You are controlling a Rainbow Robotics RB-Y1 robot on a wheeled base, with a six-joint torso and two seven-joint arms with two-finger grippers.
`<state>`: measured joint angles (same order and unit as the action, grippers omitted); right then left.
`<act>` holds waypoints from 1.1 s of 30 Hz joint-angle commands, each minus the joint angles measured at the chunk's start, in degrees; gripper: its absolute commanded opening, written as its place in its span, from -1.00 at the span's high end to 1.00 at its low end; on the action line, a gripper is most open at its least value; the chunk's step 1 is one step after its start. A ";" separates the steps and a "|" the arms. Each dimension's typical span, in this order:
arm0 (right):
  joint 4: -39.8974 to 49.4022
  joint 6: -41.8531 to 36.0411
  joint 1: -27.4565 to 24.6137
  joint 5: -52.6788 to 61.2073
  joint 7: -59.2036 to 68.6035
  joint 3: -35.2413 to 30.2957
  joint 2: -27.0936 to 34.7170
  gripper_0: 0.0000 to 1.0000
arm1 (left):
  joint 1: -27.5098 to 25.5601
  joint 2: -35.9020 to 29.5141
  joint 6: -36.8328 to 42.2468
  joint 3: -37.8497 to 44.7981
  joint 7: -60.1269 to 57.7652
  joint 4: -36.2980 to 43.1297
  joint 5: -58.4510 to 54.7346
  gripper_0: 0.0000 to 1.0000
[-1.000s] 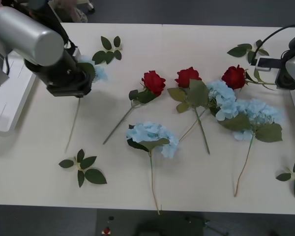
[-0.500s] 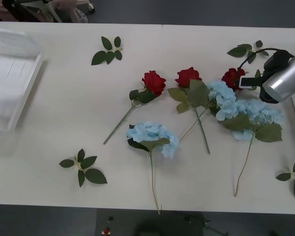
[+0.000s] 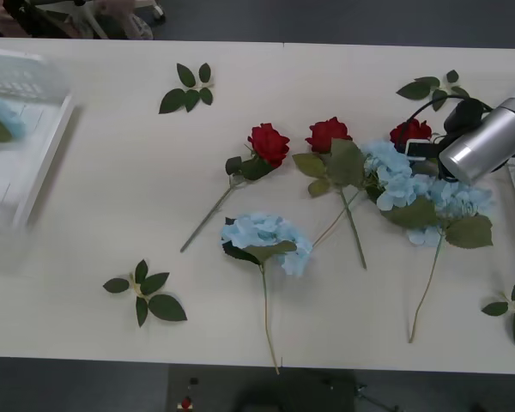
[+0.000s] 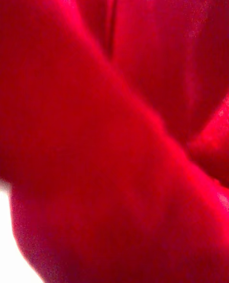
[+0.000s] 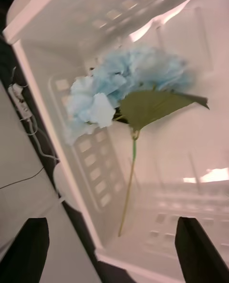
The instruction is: Put the red flowers into the right box and the blue flowers into the left box
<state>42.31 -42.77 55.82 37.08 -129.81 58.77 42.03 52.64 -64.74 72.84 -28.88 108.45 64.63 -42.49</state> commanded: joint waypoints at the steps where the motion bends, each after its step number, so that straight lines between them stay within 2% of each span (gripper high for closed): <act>1: -1.00 -0.38 2.54 0.28 0.43 -2.43 0.33 1.00 | 1.85 -7.77 0.73 1.19 8.01 7.62 -23.25 -0.86; 2: -1.27 -0.65 2.63 1.07 0.52 -3.57 0.42 1.00 | 1.50 -7.77 2.66 2.42 7.83 7.88 -31.07 -0.85; 4: -1.88 -1.26 2.98 2.21 0.70 -5.24 0.51 1.00 | 0.01 -6.01 5.03 5.23 5.37 8.15 -39.86 -0.86; 7: -2.94 -2.58 3.94 5.81 0.96 -8.85 1.12 1.00 | -3.60 -1.97 6.26 9.45 -0.78 10.43 -44.79 -0.85; 9: -3.82 -4.51 4.56 9.77 1.40 -12.98 2.00 1.00 | -6.76 0.84 3.80 10.95 -4.03 15.00 -42.50 -0.86; 12: -4.87 -8.73 5.17 15.39 1.66 -20.36 3.85 1.00 | -10.10 6.03 -2.96 9.98 -5.97 23.26 -33.01 -0.86; 17: -5.40 -14.71 5.26 22.16 5.18 -30.73 8.59 1.00 | -7.99 17.98 -4.63 6.55 -8.60 24.40 -20.00 -0.86; 21: -7.68 -19.45 5.26 24.62 10.28 -37.85 12.81 1.00 | -3.33 23.25 -4.63 1.89 -8.52 20.89 -13.94 -0.86; 22: -9.00 -20.95 5.26 24.62 11.77 -39.52 14.74 1.00 | -0.79 25.01 -4.81 -0.57 -8.60 18.78 -12.62 -0.86; 27: -15.15 -22.97 5.26 24.18 14.76 -39.78 19.14 1.00 | 4.84 29.67 -8.24 -7.34 -9.13 11.31 -10.42 -0.86; 33: -22.98 -11.72 5.26 22.78 15.46 -32.40 19.93 1.00 | 7.56 36.00 -20.89 -13.66 -8.60 -2.58 -9.28 -0.85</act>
<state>20.40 -58.09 58.88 60.38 -116.44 23.12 61.37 58.41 -29.92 55.79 -41.57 101.54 65.29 -52.15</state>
